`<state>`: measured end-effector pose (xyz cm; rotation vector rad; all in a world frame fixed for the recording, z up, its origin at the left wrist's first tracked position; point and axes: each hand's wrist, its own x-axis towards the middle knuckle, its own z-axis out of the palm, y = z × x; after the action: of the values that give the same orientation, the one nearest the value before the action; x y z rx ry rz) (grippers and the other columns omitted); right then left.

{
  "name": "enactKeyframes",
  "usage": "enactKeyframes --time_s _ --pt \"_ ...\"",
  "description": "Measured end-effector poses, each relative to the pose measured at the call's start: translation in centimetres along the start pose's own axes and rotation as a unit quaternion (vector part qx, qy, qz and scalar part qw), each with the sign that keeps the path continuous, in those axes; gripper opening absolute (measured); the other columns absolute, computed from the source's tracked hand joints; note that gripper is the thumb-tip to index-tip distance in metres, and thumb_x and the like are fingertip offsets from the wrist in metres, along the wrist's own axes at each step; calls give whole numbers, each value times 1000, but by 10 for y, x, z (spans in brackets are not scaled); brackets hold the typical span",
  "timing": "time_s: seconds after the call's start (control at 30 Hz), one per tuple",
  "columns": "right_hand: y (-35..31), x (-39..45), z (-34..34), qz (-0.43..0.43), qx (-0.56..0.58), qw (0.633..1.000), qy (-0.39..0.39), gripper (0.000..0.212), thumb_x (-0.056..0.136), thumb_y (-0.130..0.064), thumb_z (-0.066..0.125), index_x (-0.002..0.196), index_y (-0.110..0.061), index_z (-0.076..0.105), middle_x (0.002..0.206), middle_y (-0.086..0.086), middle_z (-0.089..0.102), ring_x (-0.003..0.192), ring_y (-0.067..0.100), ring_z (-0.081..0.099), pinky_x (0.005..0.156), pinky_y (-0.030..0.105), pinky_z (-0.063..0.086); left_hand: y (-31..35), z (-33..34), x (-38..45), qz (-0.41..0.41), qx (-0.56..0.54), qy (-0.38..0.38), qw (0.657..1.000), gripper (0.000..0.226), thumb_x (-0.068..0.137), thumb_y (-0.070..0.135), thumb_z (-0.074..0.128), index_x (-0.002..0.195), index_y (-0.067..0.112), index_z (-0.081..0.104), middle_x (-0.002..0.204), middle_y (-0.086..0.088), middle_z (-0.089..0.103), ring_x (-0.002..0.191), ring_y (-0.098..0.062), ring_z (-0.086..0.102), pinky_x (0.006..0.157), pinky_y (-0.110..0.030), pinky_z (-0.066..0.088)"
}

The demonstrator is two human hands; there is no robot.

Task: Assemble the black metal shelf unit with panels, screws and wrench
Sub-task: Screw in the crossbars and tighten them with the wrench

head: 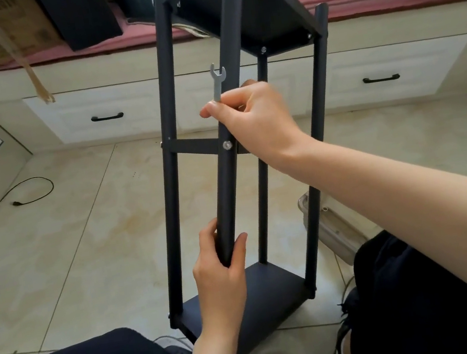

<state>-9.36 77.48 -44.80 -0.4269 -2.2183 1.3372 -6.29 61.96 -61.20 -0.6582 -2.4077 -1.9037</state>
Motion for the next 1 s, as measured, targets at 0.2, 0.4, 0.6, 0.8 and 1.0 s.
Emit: enactKeyframes --time_s 0.2,0.4,0.6,0.8,1.0 --pt "-4 1 4 0 -24 997 -67 24 100 -23 56 95 -13 77 76 12 68 79 17 61 73 14 48 -5 -8 3 12 13 40 999 38 93 26 64 127 9 62 75 22 59 65 1 57 59 -6 41" --pt "10 -10 -8 0 -37 998 -44 25 97 -25 59 77 -21 74 79 -17 57 96 4 54 85 18 44 -5 -6 8 7 12 62 998 34 93 8 70 126 4 67 74 14 58 61 0 52 60 -5 38" --pt "45 -42 -11 14 -135 985 -103 27 98 -26 57 77 -18 72 92 -1 58 84 7 55 69 10 37 -7 -4 14 15 11 72 997 30 93 9 70 122 6 69 66 20 51 59 -2 51 58 -7 37" --pt "64 -56 5 115 -150 966 -175 38 104 -28 43 70 -22 59 67 -8 56 62 8 52 54 13 36 -6 -3 16 25 24 77 996 32 93 11 70 125 5 68 75 16 56 63 2 53 62 -6 39" --pt "65 -43 27 173 -67 965 -185 31 105 -22 38 88 -17 63 92 -5 56 91 13 53 72 21 40 0 -3 14 18 16 77 997 35 94 17 69 129 10 67 93 4 71 84 -6 67 74 -14 53"
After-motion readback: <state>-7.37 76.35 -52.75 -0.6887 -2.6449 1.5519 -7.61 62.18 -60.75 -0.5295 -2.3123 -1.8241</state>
